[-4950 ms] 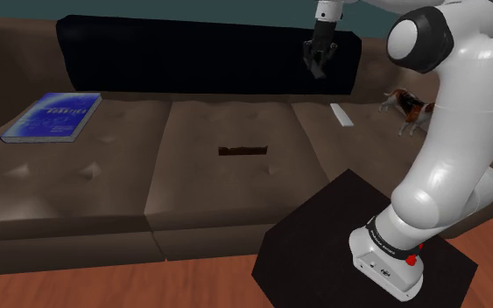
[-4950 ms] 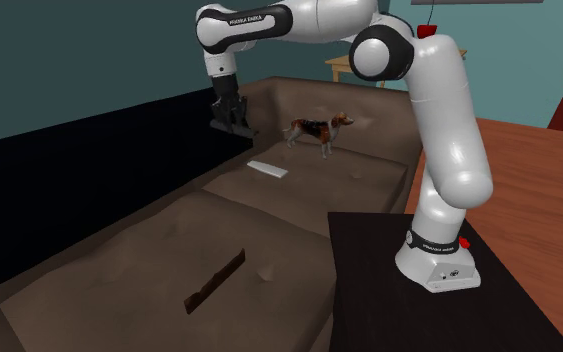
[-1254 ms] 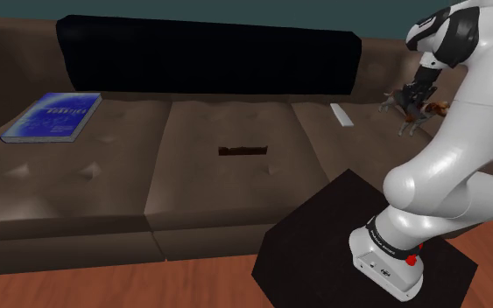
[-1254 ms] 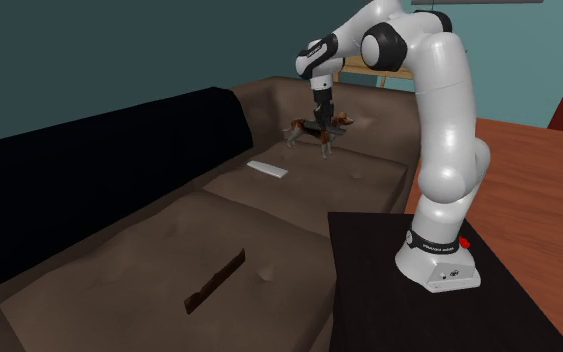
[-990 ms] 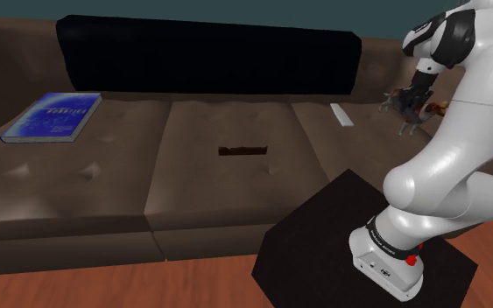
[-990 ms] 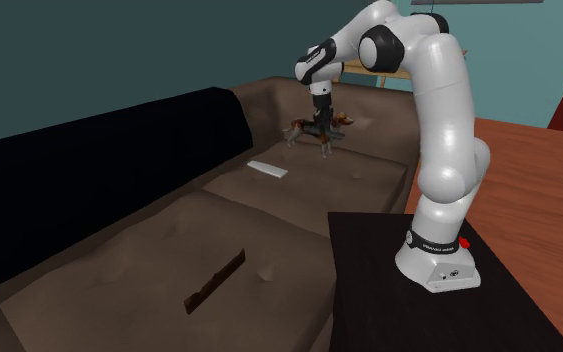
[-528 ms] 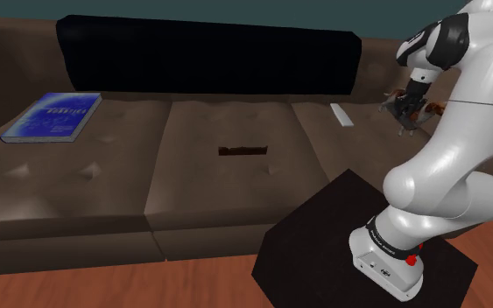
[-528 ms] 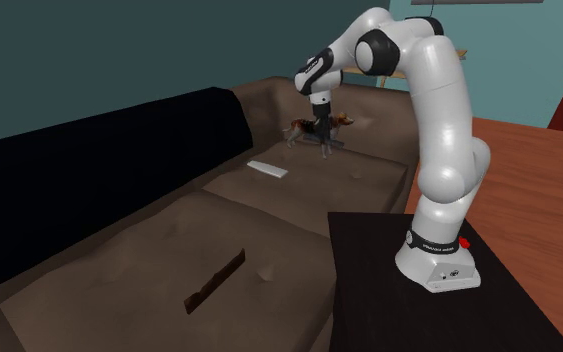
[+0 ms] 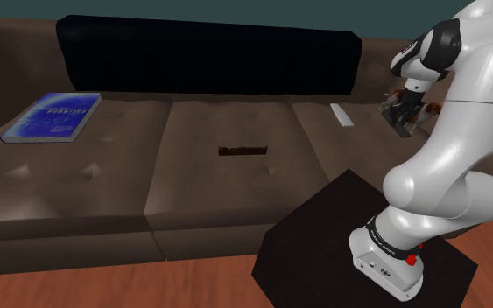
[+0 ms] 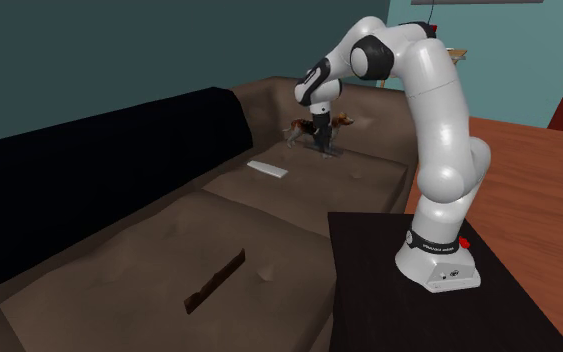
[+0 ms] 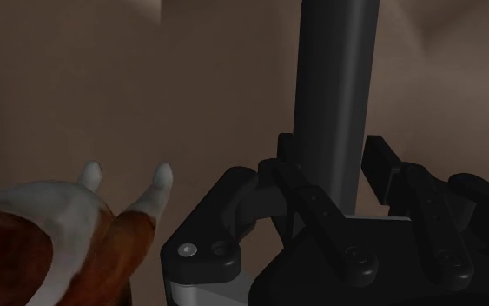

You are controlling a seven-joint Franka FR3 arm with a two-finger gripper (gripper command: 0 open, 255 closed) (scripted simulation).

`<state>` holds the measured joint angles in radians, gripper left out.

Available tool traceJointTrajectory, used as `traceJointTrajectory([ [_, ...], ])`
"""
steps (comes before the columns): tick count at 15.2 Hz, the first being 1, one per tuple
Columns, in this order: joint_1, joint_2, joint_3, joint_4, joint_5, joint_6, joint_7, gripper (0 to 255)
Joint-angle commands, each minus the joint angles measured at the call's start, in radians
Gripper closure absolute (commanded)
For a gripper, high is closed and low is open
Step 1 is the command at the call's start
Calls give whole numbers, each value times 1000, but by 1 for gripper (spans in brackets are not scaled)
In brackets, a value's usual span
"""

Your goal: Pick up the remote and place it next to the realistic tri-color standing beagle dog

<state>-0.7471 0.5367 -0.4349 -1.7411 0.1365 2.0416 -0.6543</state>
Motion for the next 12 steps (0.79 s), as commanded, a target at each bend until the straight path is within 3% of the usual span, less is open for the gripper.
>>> traceJointTrajectory([
  [1,-3,18,5,-2,7,20,-2,255],
  [12,-22,112,32,-14,44,122,-14,255],
])
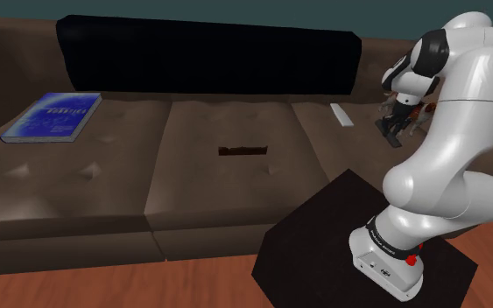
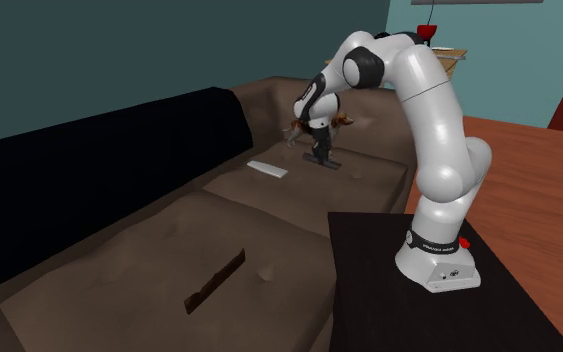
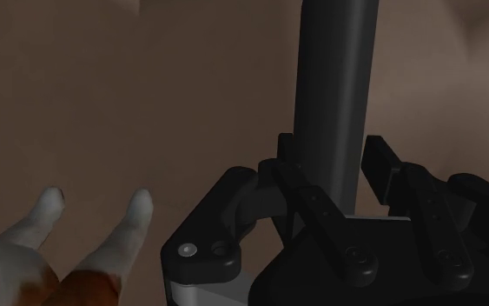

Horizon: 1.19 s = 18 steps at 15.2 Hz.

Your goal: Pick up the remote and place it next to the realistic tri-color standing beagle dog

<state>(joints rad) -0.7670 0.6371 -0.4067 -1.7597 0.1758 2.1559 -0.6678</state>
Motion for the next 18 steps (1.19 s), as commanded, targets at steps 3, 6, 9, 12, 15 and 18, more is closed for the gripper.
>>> traceJointTrajectory([
  [3,-9,40,12,7,14,33,-4,255],
  [6,-15,67,20,10,23,56,-7,255],
  [9,-15,67,20,10,23,56,-7,255],
  [12,-15,67,20,10,23,56,-7,255],
  [15,-15,67,20,10,23,56,-7,0],
  [18,-15,67,20,10,23,56,-7,0],
])
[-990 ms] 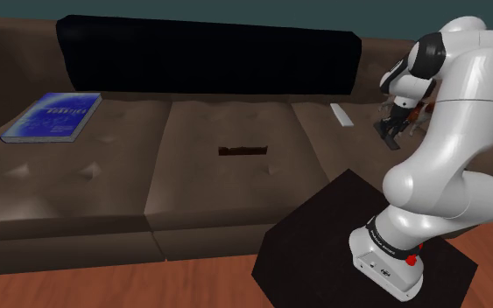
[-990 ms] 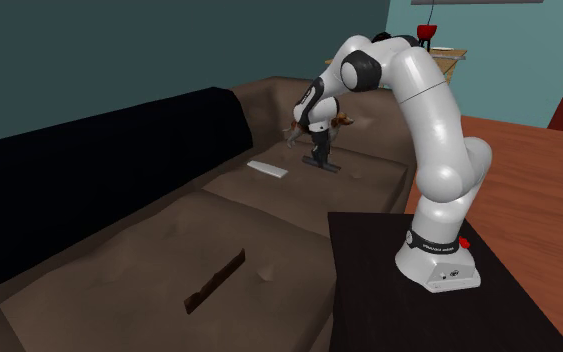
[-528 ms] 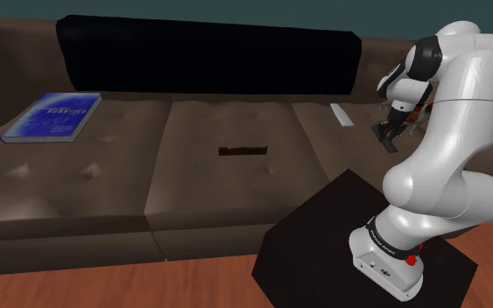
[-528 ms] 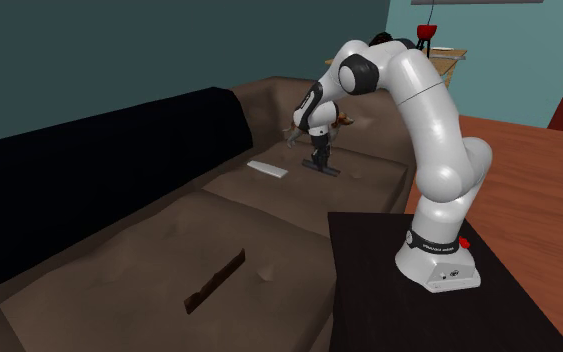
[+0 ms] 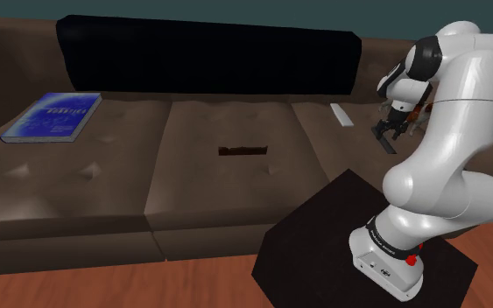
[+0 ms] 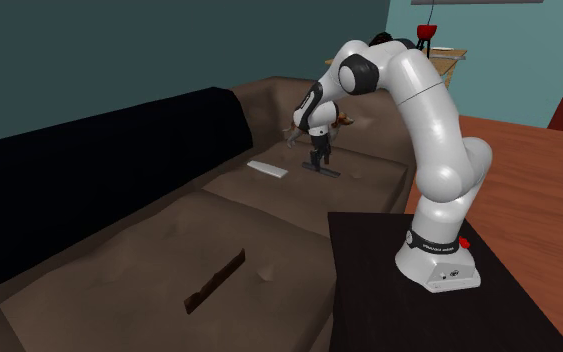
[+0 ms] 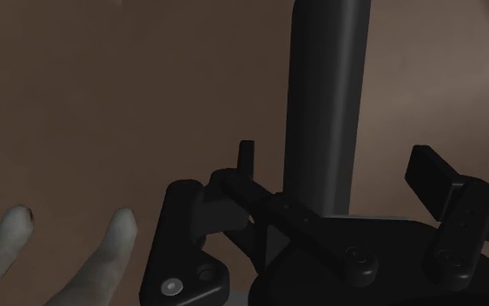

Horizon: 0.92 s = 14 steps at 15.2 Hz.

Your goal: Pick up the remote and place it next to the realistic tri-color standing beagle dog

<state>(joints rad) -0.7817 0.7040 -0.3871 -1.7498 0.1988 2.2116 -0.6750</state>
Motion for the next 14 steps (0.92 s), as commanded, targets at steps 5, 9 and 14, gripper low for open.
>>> traceJointTrajectory([
  [5,12,-50,-16,30,-20,-79,13,0],
  [9,14,-62,-19,41,-25,-100,16,0],
  [14,14,-61,-19,41,-25,-100,16,0],
])
